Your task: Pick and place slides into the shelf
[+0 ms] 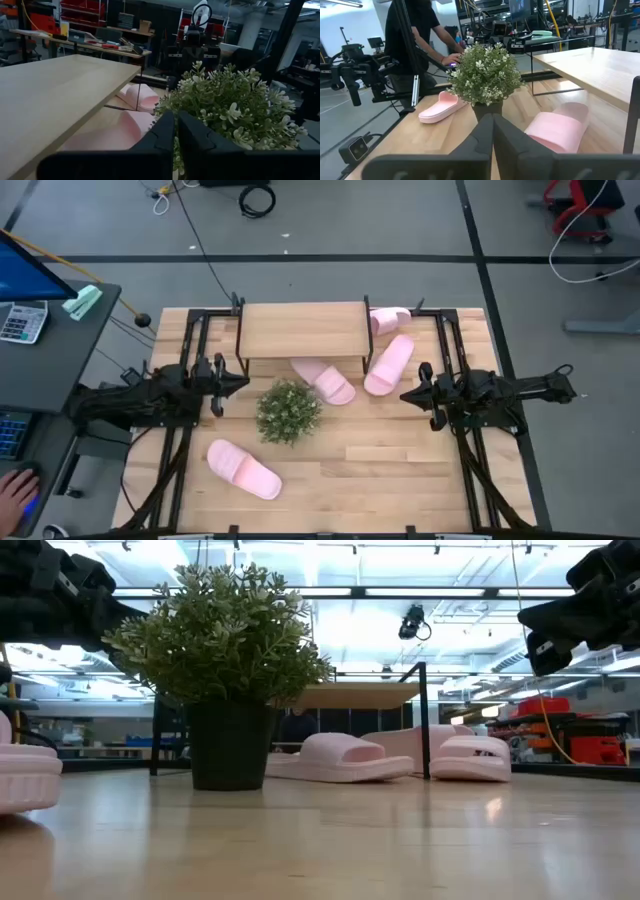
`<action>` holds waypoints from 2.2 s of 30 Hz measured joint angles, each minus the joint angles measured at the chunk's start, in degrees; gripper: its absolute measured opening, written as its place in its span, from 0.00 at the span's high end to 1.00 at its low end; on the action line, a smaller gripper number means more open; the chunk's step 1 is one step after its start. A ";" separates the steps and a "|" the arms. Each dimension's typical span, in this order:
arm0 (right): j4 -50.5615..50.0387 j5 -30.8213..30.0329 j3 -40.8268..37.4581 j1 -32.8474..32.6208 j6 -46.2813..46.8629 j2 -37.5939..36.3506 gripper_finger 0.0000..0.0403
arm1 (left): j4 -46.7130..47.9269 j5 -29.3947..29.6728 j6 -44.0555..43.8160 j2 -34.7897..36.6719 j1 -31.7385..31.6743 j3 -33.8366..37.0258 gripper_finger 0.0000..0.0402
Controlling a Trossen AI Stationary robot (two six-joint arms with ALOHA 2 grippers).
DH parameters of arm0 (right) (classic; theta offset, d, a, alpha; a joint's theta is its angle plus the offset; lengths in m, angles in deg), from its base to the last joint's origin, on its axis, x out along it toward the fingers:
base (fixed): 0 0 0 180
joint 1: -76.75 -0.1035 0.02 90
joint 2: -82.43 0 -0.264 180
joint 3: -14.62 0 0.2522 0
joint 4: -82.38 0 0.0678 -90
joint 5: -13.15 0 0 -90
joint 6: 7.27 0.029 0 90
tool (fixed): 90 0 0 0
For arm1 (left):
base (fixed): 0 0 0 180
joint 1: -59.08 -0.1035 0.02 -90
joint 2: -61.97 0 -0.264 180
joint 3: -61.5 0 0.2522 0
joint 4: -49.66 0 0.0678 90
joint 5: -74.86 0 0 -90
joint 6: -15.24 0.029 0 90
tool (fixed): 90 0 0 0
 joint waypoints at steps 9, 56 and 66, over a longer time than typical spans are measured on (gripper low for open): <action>0.00 0.00 -0.02 0.00 -0.02 -0.02 0.95 | 0.02 -0.02 0.03 0.00 -0.02 -0.01 0.92; 0.00 0.00 -0.02 0.02 0.00 -0.02 0.95 | 0.02 0.00 0.01 -0.02 -0.02 0.00 0.92; 0.02 0.00 -0.02 0.02 0.00 -0.02 0.95 | 0.00 -0.02 -0.02 -0.02 -0.02 -0.02 0.93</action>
